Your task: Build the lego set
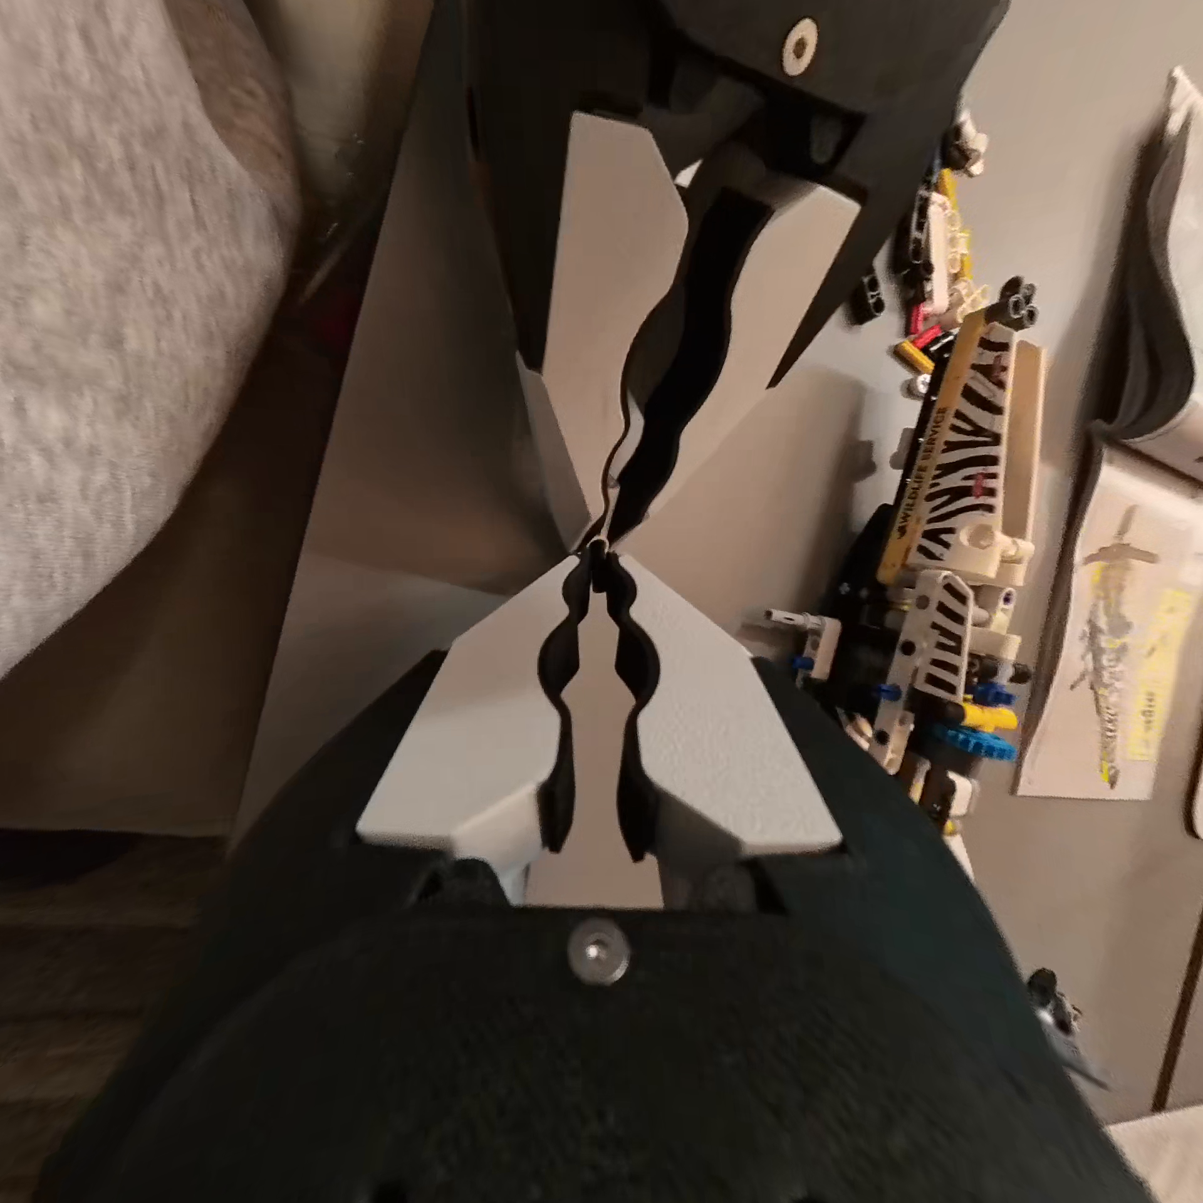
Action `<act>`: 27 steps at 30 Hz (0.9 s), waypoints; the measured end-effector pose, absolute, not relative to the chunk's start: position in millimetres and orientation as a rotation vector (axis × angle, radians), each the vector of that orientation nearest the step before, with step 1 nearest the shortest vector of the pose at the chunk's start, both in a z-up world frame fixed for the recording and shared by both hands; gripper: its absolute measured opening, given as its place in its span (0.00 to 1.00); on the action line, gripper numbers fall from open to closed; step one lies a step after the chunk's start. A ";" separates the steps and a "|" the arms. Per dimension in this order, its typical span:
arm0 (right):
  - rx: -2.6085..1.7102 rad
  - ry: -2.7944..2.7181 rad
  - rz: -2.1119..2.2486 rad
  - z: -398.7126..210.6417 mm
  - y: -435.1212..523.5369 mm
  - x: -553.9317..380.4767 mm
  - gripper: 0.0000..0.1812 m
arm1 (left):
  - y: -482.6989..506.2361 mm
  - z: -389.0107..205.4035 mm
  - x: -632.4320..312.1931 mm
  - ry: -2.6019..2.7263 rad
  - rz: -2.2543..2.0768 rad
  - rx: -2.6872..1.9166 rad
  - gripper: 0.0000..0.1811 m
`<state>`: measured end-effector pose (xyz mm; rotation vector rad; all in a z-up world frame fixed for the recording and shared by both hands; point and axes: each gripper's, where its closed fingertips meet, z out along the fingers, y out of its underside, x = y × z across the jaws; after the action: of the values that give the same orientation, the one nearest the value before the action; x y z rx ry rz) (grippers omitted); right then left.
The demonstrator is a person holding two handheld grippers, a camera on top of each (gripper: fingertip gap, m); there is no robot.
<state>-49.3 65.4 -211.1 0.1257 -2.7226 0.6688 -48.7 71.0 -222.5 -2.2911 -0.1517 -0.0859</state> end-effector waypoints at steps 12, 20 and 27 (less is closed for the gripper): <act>-0.117 -2.794 0.929 -197.1 61.1 -50.0 0.01 | 71.0 -222.6 -48.7 -0.174 -0.132 -2.287 0.04; -0.369 -2.650 1.070 -192.7 73.0 -51.4 0.01 | 70.9 -223.6 -49.3 -0.165 -0.099 -2.297 0.04; -0.484 -2.567 1.147 -193.1 76.1 -44.8 0.02 | 69.9 -220.8 -55.0 -0.191 -0.042 -2.278 0.07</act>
<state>-44.8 76.1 -193.1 -0.4840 -2.5668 1.1474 -55.0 69.9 -220.8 -2.2779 -0.1912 -0.0415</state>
